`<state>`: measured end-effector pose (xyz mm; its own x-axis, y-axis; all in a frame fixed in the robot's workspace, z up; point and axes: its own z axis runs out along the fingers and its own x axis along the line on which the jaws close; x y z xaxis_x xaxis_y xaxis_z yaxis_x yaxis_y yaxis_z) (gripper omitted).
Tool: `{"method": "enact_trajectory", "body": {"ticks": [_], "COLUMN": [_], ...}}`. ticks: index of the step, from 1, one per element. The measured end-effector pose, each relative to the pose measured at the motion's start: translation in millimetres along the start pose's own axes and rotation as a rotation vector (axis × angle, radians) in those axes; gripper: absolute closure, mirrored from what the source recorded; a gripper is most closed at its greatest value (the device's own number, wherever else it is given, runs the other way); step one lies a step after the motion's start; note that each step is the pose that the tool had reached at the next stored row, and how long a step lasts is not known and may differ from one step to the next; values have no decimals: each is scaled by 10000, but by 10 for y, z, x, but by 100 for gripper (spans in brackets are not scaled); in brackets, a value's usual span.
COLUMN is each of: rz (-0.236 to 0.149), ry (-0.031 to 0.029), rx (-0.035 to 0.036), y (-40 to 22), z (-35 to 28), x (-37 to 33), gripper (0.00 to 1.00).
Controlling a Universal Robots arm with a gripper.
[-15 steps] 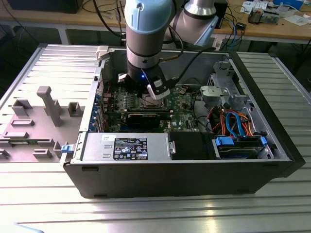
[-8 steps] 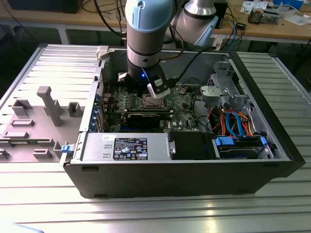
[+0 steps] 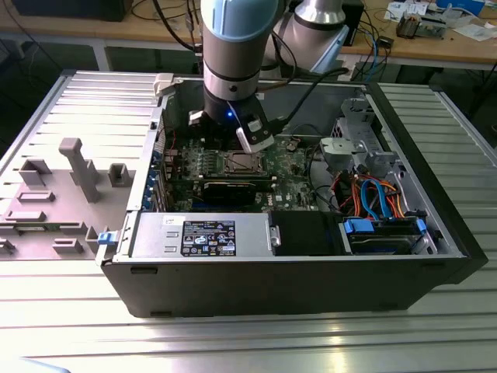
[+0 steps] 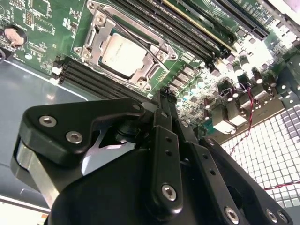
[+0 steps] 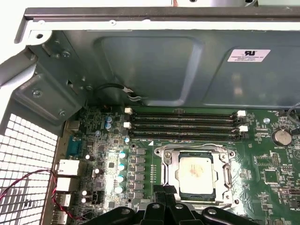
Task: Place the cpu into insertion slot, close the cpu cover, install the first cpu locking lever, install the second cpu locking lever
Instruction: 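Install the second cpu locking lever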
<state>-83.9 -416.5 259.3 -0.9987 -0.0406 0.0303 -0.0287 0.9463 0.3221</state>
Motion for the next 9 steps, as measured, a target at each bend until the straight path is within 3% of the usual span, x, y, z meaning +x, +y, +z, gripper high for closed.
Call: {"method": "enact_trajectory", "body": {"ticks": [9], "rz": [37], "ry": [107], "rx": [18], "y": [-1], "z": [-4], "x": [-66], "gripper": [89]}}
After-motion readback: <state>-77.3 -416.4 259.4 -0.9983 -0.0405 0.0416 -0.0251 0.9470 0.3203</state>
